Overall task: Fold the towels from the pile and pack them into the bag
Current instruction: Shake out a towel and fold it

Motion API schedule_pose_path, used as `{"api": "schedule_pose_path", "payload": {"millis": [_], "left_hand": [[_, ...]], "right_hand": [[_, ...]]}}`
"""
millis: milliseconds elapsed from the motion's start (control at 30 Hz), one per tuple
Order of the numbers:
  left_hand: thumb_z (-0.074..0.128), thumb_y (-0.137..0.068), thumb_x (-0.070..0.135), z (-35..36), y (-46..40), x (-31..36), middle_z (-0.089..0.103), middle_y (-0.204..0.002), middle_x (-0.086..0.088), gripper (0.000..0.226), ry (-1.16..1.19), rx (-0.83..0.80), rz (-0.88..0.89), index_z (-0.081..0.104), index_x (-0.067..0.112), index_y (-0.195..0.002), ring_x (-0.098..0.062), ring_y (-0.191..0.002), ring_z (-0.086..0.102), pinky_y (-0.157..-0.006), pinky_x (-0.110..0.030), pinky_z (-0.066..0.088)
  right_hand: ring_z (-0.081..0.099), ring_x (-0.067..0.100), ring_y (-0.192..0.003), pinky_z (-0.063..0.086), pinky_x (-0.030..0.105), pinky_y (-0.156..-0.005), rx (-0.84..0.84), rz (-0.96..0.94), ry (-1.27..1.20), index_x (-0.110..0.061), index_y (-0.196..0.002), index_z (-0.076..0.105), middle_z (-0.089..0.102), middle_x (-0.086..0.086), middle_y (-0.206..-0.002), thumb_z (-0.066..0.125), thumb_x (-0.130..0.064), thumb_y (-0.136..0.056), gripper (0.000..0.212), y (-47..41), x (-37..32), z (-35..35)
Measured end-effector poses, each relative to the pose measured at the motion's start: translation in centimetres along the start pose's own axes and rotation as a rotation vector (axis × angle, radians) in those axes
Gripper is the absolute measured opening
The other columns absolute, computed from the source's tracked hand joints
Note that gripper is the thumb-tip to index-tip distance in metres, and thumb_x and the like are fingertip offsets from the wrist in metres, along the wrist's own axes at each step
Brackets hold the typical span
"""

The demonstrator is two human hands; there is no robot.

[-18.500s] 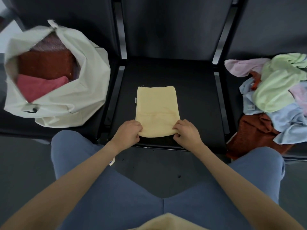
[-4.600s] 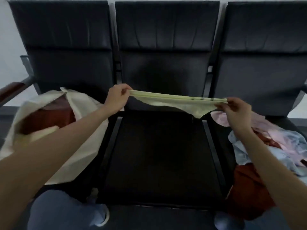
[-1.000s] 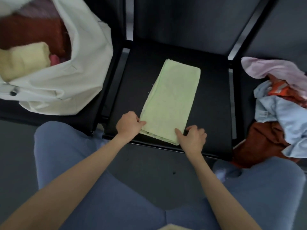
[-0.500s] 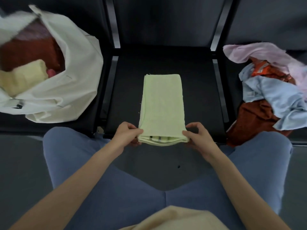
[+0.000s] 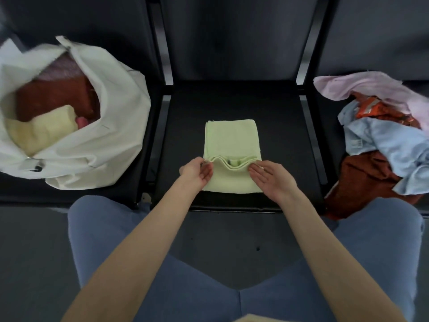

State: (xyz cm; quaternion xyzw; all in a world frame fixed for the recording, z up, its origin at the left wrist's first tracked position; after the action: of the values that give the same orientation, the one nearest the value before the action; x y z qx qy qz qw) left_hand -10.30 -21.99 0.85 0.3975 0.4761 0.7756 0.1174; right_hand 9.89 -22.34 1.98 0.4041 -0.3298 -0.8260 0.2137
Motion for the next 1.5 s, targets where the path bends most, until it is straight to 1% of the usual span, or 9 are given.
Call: {"api": "schedule_pose_path", "payload": {"millis": [167,333,500,700,833,1033,1233,1367,1500], "left_hand": [[0.059,-0.093,0.011,-0.3,0.1,-0.7,0.065,-0.106,-0.018,0.029,-0.217,-0.073,0.287,0.048,0.012,-0.12,-0.027,-0.092,0.068,-0.077,-0.033,0.059],[0.065,-0.088,0.015,-2.6,-0.3,-0.8,0.068,-0.105,0.003,0.017,-1.204,-0.224,0.9,0.069,0.014,-0.104,-0.011,-0.098,0.063,-0.089,-0.02,0.049],[0.065,-0.086,0.014,-3.7,-0.8,-1.3,0.054,-0.135,0.0,0.042,-1.782,-0.367,1.116,0.059,0.008,-0.127,-0.017,-0.126,0.047,-0.103,-0.02,0.033],[0.056,-0.079,0.005,-2.2,-0.4,-1.5,0.064,-0.104,-0.004,0.024,-1.997,-0.288,1.21,0.069,0.004,-0.098,-0.022,-0.1,0.056,-0.086,-0.034,0.048],[0.062,-0.073,0.022,-2.6,0.8,-1.8,0.065,-0.094,-0.001,0.024,-1.92,-0.28,1.036,0.069,0.008,-0.09,-0.019,-0.089,0.057,-0.078,-0.036,0.05],[0.07,-0.067,0.03,-4.3,3.4,-1.3,0.062,-0.081,0.013,0.021,-1.553,-0.476,0.798,0.068,0.018,-0.084,-0.002,-0.074,0.054,-0.068,-0.02,0.043],[0.057,-0.07,0.038,-3.8,2.4,1.6,0.058,-0.069,0.015,0.011,-1.136,-0.427,0.77,0.064,0.031,-0.075,-0.004,-0.065,0.051,-0.062,-0.022,0.04],[0.062,-0.089,0.013,-2.5,0.3,2.7,0.062,-0.082,0.009,0.012,-0.983,-0.241,0.734,0.063,0.023,-0.094,-0.006,-0.073,0.058,-0.063,-0.023,0.045],[0.062,-0.093,0.02,-1.5,-1.6,2.8,0.063,-0.105,0.0,0.023,-0.862,-0.152,0.648,0.056,0.019,-0.115,-0.015,-0.096,0.061,-0.075,-0.029,0.051]], "right_hand": [[0.054,0.017,-0.114,0.046,0.031,-0.097,0.044,-0.329,0.724,-0.013,-0.141,0.033,0.054,0.005,-0.124,0.07,-0.007,-0.083,0.069,-0.5,0.5,-0.4],[0.042,0.021,-0.13,0.033,0.029,-0.108,-0.134,-0.682,1.599,-0.008,-0.133,0.046,0.048,0.005,-0.136,0.06,-0.002,-0.084,0.052,-0.5,0.7,-1.6],[0.019,0.02,-0.146,0.013,0.029,-0.117,-0.167,-0.774,2.052,-0.006,-0.15,0.025,0.024,0.005,-0.157,0.05,0.003,-0.084,0.071,-1.9,1.3,-2.8],[0.056,0.029,-0.123,0.046,0.04,-0.098,-0.103,-1.013,2.048,-0.001,-0.126,0.059,0.06,0.012,-0.13,0.071,0.005,-0.065,0.062,-2.2,2.0,-3.4],[0.058,0.024,-0.112,0.042,0.034,-0.099,-0.216,-0.927,2.085,-0.009,-0.115,0.063,0.064,0.003,-0.12,0.051,-0.009,-0.082,0.035,-1.3,1.2,-3.7],[0.053,0.013,-0.059,0.043,0.031,-0.057,-0.325,-0.622,1.678,-0.011,-0.083,0.064,0.063,0.005,-0.071,0.057,-0.016,-0.084,0.008,1.8,-0.8,-4.3],[0.063,0.023,-0.083,0.051,0.037,-0.072,-0.201,-0.641,1.215,-0.011,-0.097,0.064,0.066,0.008,-0.089,0.06,-0.017,-0.09,0.009,0.2,-2.5,-1.7],[0.064,0.023,-0.093,0.05,0.032,-0.076,-0.08,-0.604,1.077,-0.011,-0.105,0.063,0.066,0.007,-0.097,0.058,-0.024,-0.093,0.018,-2.5,-2.4,0.3],[0.058,0.019,-0.113,0.045,0.024,-0.089,0.1,-0.608,1.005,-0.007,-0.127,0.056,0.062,0.006,-0.119,0.055,-0.029,-0.096,0.038,-4.7,-1.8,1.3]]}}
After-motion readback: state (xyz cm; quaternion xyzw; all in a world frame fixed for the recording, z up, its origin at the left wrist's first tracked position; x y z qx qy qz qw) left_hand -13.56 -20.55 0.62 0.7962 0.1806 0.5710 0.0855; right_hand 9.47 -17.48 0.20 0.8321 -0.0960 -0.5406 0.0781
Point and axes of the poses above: each hand's wrist, its own y-axis away from the middle knuckle, its own z-axis out of the palm, x = y × z, the point moved 2 cm from there along -y, towards the middle knuckle
